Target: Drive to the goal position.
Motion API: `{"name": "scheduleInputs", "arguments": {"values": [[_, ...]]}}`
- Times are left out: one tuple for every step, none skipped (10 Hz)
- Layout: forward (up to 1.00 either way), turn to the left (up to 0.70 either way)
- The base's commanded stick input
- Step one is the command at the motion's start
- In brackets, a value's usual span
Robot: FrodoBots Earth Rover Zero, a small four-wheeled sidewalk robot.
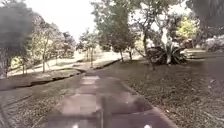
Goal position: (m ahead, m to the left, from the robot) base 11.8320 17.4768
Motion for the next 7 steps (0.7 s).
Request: {"name": "scheduleInputs", "arguments": {"values": [[1.00, 0.00], [1.00, 0.00], [1.00, 0.00], [1.00, 0.00], [1.00, 0.00], [1.00, 0.00], [1.00, 0.00]]}}
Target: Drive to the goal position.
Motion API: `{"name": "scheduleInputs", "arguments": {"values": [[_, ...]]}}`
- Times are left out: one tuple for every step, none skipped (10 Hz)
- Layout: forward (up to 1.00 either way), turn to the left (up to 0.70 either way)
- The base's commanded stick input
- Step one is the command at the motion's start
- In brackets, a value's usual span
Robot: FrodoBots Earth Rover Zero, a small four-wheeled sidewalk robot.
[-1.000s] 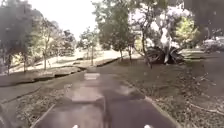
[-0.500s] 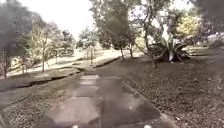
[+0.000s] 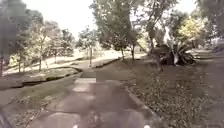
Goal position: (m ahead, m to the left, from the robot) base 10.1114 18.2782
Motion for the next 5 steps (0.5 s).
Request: {"name": "scheduleInputs", "arguments": {"values": [[1.00, 0.00], [1.00, 0.00], [1.00, 0.00], [1.00, 0.00], [1.00, 0.00]]}}
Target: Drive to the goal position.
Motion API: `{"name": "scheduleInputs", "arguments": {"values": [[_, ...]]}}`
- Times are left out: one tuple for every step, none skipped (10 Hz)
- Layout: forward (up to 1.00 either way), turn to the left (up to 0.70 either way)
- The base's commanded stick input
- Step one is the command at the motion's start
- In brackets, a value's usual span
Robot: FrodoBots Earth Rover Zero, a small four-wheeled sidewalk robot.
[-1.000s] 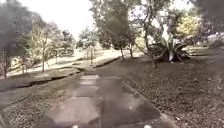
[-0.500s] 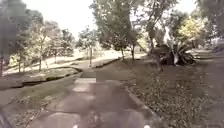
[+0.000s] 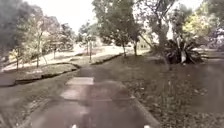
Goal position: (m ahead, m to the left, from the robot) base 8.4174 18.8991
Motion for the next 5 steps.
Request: {"name": "scheduleInputs", "arguments": {"values": [[1.00, 0.00], [1.00, 0.00], [1.00, 0.00], [1.00, 0.00], [1.00, 0.00]]}}
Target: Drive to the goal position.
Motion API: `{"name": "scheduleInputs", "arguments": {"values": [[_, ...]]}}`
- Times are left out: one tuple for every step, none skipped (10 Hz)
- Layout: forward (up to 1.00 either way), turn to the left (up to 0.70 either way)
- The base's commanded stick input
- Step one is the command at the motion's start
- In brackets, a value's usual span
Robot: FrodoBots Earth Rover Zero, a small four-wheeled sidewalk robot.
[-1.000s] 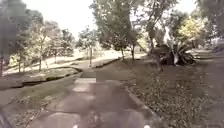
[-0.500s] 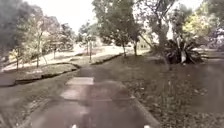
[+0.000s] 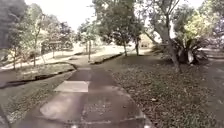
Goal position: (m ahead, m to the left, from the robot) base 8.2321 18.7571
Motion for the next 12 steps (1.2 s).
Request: {"name": "scheduleInputs", "arguments": {"values": [[1.00, 0.14], [1.00, 0.40], [1.00, 0.40], [1.00, 0.40], [1.00, 0.29], [1.00, 0.01], [1.00, 0.00], [1.00, 0.00], [1.00, 0.00], [1.00, 0.00], [1.00, 0.00], [1.00, 0.00]]}}
